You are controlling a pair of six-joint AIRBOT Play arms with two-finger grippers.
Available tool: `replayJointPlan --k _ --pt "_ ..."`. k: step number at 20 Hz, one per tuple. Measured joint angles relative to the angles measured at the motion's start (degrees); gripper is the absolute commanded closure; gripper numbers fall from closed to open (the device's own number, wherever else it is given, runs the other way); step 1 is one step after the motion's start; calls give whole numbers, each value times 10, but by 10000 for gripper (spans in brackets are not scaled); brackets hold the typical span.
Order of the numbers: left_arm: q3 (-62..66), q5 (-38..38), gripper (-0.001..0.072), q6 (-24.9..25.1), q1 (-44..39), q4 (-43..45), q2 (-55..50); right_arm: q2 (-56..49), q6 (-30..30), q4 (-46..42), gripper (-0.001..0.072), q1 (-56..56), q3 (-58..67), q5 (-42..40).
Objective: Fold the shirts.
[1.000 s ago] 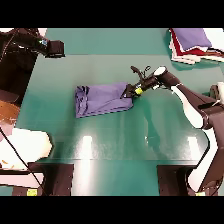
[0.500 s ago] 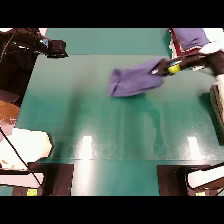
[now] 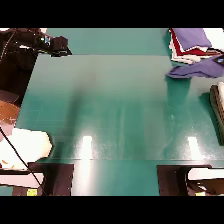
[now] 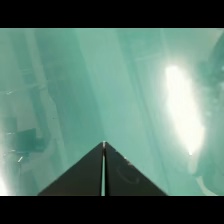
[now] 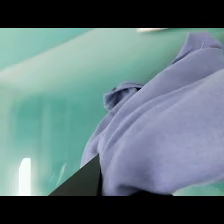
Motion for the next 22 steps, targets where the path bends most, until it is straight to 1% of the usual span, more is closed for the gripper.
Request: replayJointPlan --k 5,8,12,15,20,22 --pt "0 -1 686 -3 0 -11 0 -14 -12 0 691 -60 13 -63" --pt "0 -2 686 -4 0 -12 0 -19 -24 0 691 -78 63 -70" --pt "0 -4 686 -4 0 -13 0 -21 -34 -4 691 -96 149 -62" --pt "0 -7 685 -4 0 -14 0 -14 -38 -4 692 -111 184 -48" --pt "0 -13 686 -4 0 -14 0 30 -42 -11 692 -144 147 -28" --pt "0 -16 686 -3 0 -14 0 52 -43 -36 691 -157 122 -9"
